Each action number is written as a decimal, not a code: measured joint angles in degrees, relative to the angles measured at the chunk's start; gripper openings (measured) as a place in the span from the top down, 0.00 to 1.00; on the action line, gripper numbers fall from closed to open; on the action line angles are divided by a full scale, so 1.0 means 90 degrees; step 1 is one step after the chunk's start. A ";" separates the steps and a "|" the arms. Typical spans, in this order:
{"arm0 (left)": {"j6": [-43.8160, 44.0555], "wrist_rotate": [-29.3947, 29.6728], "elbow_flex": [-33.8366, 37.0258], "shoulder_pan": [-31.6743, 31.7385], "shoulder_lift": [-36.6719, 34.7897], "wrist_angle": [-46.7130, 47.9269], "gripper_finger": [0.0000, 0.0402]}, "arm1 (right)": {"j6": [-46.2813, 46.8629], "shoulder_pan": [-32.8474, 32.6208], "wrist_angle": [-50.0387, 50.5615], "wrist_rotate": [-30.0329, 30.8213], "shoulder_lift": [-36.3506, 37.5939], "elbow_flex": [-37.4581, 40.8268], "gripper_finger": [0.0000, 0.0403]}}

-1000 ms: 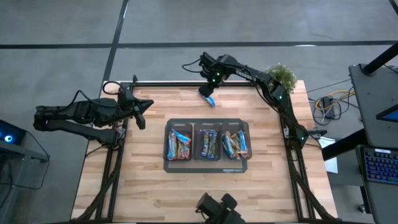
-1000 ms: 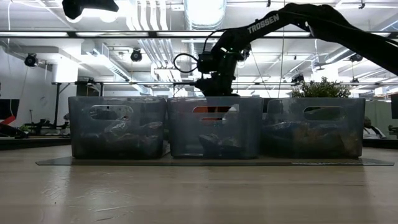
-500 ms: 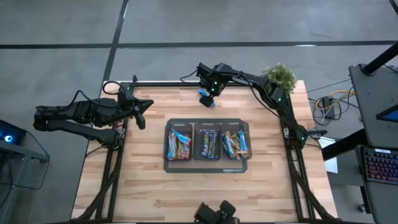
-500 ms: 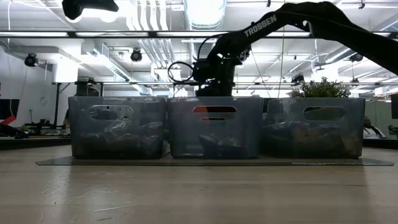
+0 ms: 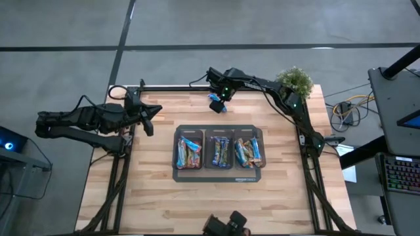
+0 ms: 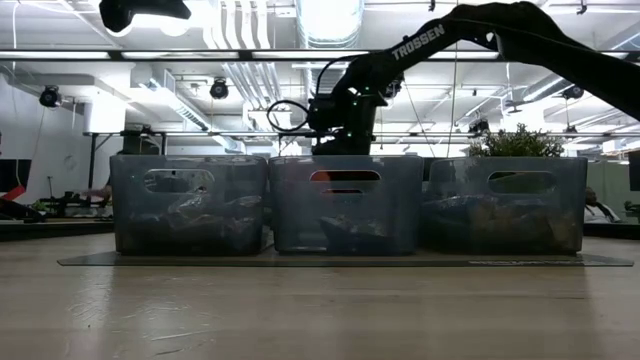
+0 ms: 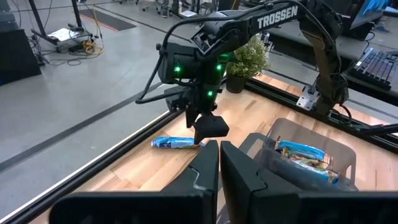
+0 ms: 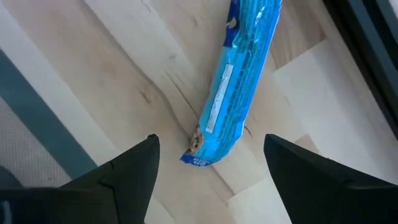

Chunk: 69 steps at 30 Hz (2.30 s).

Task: Pick and place Granola Bars by type
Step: Put the blue granola bar into the middle black bin

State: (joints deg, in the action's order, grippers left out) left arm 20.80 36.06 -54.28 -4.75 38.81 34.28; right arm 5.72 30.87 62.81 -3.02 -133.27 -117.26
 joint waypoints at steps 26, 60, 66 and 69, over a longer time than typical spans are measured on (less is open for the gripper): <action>0.0005 0.0002 0.0000 0.0000 0.0000 0.0002 1.00 | 0.0018 -0.0012 -0.0720 0.0002 0.0002 0.0961 0.34; 0.0025 0.0002 0.0000 0.0000 0.0000 0.0000 1.00 | 0.0225 0.0061 -0.1035 0.0000 0.0000 0.0995 0.46; 0.0027 0.0003 0.0000 0.0000 0.0000 0.0000 1.00 | 0.0372 0.0102 -0.1038 -0.0071 0.0000 0.1000 0.52; 0.0027 0.0002 0.0000 0.0000 0.0000 0.0002 1.00 | 0.0374 0.0119 -0.1038 -0.0200 0.0000 0.1022 0.56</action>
State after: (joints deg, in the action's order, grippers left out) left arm 21.04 36.08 -54.28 -4.76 38.81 34.30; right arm 9.08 31.94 53.46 -4.82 -133.27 -108.07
